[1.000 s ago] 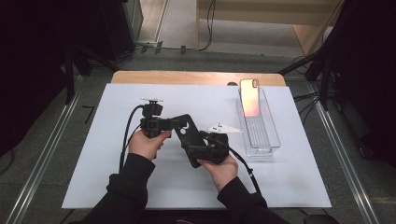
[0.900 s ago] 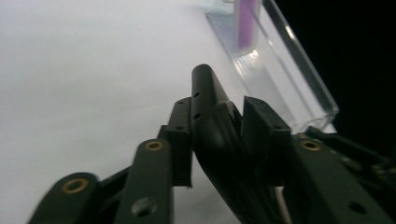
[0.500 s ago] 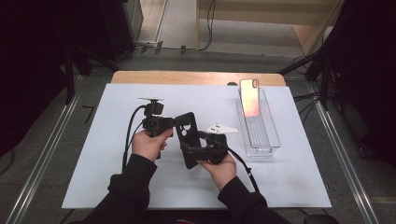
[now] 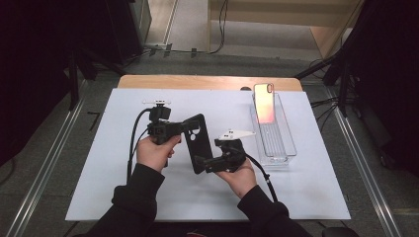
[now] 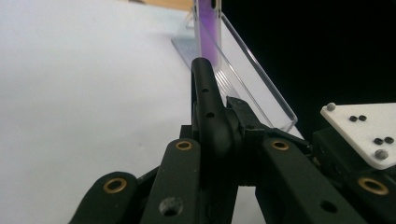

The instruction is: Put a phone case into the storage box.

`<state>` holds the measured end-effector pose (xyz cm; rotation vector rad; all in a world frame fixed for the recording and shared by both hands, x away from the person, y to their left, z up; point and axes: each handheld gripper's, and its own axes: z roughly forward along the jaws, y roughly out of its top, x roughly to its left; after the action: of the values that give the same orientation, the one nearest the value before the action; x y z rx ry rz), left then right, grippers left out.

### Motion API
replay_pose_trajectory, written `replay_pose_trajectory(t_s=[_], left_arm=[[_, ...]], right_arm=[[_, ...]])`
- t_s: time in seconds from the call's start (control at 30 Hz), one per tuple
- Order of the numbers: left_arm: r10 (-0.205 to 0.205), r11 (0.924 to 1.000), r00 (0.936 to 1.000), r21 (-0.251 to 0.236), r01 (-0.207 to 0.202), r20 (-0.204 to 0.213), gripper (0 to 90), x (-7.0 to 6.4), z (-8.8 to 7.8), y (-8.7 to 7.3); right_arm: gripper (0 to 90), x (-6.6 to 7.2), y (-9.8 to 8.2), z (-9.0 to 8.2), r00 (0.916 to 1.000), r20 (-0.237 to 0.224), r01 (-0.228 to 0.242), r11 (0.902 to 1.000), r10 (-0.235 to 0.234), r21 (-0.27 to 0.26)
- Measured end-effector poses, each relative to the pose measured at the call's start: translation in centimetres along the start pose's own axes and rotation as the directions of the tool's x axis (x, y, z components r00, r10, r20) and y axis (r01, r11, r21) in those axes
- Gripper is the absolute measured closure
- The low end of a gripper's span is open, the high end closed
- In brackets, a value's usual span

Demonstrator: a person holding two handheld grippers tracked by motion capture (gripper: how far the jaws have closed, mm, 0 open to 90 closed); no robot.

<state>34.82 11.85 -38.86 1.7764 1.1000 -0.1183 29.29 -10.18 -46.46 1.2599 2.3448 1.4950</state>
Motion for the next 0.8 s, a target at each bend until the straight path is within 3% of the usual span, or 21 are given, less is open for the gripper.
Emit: replay_pose_trajectory(t_s=[0.13,0.3,0.47,0.6,0.67,0.8], left_arm=[[0.066,0.9970,0.9975,-0.039,-0.067,-0.025,82.5,-0.3,-0.2,-0.2],[0.141,0.9858,0.9883,-0.083,-0.146,-0.058,82.5,-0.7,-0.4,-0.6],[0.182,0.9788,0.9816,-0.084,-0.187,-0.056,82.5,-1.0,-0.2,-1.0],[0.232,0.9660,0.9714,-0.105,-0.236,-0.053,82.6,-1.4,-0.2,-1.4],[0.232,0.9672,0.9720,-0.098,-0.235,-0.038,82.6,-1.4,0.0,-1.5],[0.200,0.9751,0.9798,-0.096,-0.200,-0.007,82.6,-1.3,0.3,-1.7]], right_arm=[[0.0,-0.1,0.2,-0.3,0.9999,-0.009,0.011,0.9999,-0.011,-0.003],[0.0,0.0,0.4,-0.7,0.9995,-0.011,0.029,0.9995,-0.029,-0.013],[0.0,0.0,0.7,-1.0,0.9989,-0.014,0.044,0.9985,-0.044,-0.032],[0.0,0.0,1.2,-1.3,0.9987,-0.024,0.044,0.9982,-0.045,-0.042],[0.0,0.1,1.4,-1.5,0.9980,-0.022,0.059,0.9972,-0.060,-0.046],[0.0,0.2,1.9,-1.8,0.9976,-0.023,0.065,0.9965,-0.066,-0.052]])
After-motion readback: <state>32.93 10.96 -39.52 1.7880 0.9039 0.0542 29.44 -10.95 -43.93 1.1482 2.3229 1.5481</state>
